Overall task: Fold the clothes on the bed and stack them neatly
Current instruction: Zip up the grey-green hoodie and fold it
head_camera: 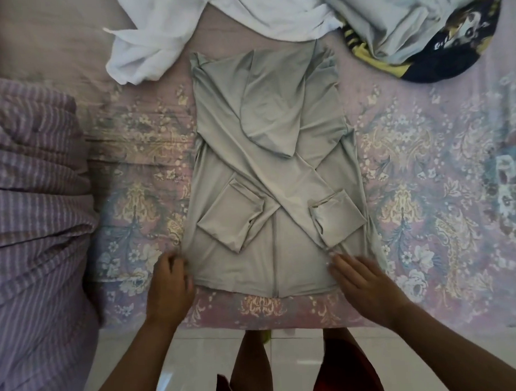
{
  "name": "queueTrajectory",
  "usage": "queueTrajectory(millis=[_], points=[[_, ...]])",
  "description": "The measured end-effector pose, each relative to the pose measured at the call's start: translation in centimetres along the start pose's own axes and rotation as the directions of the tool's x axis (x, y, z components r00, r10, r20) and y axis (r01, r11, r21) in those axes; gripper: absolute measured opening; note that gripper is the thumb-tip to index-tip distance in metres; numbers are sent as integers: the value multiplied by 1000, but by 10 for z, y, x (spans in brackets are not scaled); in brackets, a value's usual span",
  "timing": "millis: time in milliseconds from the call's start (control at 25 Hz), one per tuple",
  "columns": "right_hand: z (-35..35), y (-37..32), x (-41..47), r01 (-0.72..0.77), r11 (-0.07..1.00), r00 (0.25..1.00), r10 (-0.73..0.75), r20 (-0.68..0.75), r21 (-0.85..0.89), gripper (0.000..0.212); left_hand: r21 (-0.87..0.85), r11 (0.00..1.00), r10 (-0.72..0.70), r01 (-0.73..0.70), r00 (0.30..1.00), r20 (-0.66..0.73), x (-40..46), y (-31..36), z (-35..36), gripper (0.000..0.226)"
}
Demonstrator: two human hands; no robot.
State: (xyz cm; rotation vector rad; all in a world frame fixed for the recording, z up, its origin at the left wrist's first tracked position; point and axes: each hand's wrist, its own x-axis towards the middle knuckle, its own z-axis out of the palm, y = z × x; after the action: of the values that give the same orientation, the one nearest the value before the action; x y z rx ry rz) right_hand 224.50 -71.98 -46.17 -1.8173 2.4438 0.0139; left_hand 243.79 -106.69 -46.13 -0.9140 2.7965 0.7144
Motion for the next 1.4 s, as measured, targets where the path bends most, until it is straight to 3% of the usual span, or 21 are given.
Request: queueTrajectory(millis=[80, 120, 240, 320, 400, 520, 640, 760, 880, 1040, 1120, 1240, 1400], points=[[0, -21, 23, 17, 1000, 1000, -17, -18, 22, 52, -212, 909, -361, 359, 932, 30, 16, 9, 4, 22], [0, -30, 38, -10, 999, 1000, 11, -14, 34, 54, -279, 836, -474, 473, 878, 69, 24, 12, 5, 29], [-1, -39, 97, -204, 979, 979, 204, 6, 21, 54, -346, 703, -596, 621, 780, 190, 39, 9, 6, 36], [0, -32, 128, -328, 942, 934, 312, 172, 67, 58, -356, 689, -592, 632, 773, 226, 42, 1, 3, 23], [2, -28, 140, -396, 908, 875, 329, 354, 135, 64, -427, 643, -590, 636, 766, 254, 42, -5, -3, 19], [-10, -26, 147, -380, 908, 907, 328, 264, 178, 55, -555, 530, -598, 641, 746, 292, 41, 4, -14, 19], [-21, -13, 202, -335, 911, 937, 349, -19, 241, 36, -619, 545, -539, 566, 802, 258, 35, 31, -14, 9], [-36, 16, 307, -429, 800, 902, 401, 156, 419, 49, -611, 590, -515, 528, 829, 219, 27, 45, -7, 16], [-40, 40, 399, -559, 689, 829, 452, 329, 461, 52, -594, 601, -560, 536, 812, 166, 26, 45, 4, 14], [-34, 38, 461, -601, 686, 798, 541, 265, 409, 39, -542, 612, -627, 576, 771, 112, 26, 42, 17, 10], [-24, 37, 475, -584, 648, 806, 535, 254, 488, 44, -542, 593, -629, 595, 763, 148, 26, 34, 25, 5], [-13, 44, 489, -554, 701, 832, 470, 294, 449, 54, -572, 534, -647, 623, 736, 198, 27, 20, 29, 19], [-12, 57, 511, -455, 849, 881, 384, 277, 269, 48, -579, 539, -643, 611, 743, 186, 26, 15, 18, 15]])
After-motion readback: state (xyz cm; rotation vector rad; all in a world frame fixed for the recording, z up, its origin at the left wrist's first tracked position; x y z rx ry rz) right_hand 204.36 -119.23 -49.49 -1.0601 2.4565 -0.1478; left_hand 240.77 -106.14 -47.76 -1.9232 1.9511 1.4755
